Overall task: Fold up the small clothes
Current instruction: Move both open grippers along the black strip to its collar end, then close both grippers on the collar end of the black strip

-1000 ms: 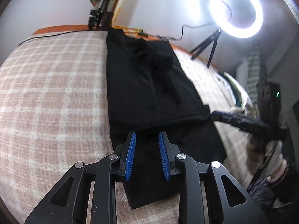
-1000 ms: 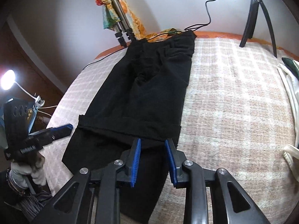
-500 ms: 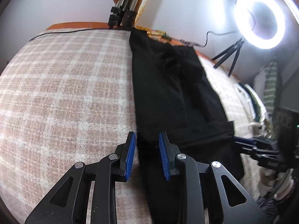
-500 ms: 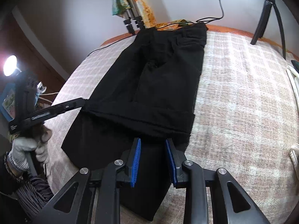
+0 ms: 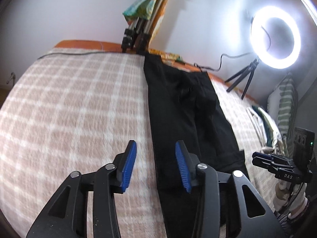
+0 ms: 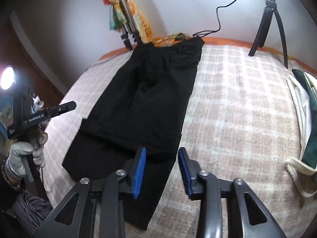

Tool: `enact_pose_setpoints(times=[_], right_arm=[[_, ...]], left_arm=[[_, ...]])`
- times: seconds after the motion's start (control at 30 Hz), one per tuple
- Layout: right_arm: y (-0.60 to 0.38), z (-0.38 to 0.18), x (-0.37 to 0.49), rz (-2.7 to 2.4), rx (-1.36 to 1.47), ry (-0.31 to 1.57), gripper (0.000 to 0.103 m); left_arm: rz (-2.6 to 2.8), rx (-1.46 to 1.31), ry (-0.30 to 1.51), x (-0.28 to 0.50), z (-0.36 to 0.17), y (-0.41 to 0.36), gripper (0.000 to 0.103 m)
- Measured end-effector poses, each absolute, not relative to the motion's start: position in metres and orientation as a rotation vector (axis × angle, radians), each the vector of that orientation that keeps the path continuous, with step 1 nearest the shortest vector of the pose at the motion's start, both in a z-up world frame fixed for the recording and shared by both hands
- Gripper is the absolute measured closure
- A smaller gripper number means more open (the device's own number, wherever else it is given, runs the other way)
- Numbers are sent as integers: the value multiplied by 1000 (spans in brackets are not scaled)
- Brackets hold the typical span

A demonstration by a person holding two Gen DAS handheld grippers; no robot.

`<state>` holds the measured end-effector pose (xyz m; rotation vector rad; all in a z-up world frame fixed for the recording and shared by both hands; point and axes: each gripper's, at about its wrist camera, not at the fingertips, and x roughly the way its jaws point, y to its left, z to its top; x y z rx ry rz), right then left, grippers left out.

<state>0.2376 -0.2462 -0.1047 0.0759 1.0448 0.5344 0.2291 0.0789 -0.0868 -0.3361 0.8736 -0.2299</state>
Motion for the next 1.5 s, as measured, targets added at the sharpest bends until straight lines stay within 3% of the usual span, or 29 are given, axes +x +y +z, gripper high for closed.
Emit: enact_pose_setpoints(times=[0.17,0.43,1.07,1.37,1.47,1.5], right_arm=[[-253,-97,259,532,103,1035,53],[-264,-96,329,537,222,1027,47],[-240,-126,496,594,337,1063,47],[-229,-141,523,648,338,1083,58],[-226,-143,530,649,344,1092,71],[-224,-143,531,641,340,1100,79]], left_arm=[[-270,-479,882,258,-87,98,55],[-301,-536,907,317,-91,105,52],[-349,-498,981,455,-130,93,52],[-372,-549,958,492,-131,91,47],[-363,-540,949,498,-130,89,51],[-371,-531,945,498,-129,87,63]])
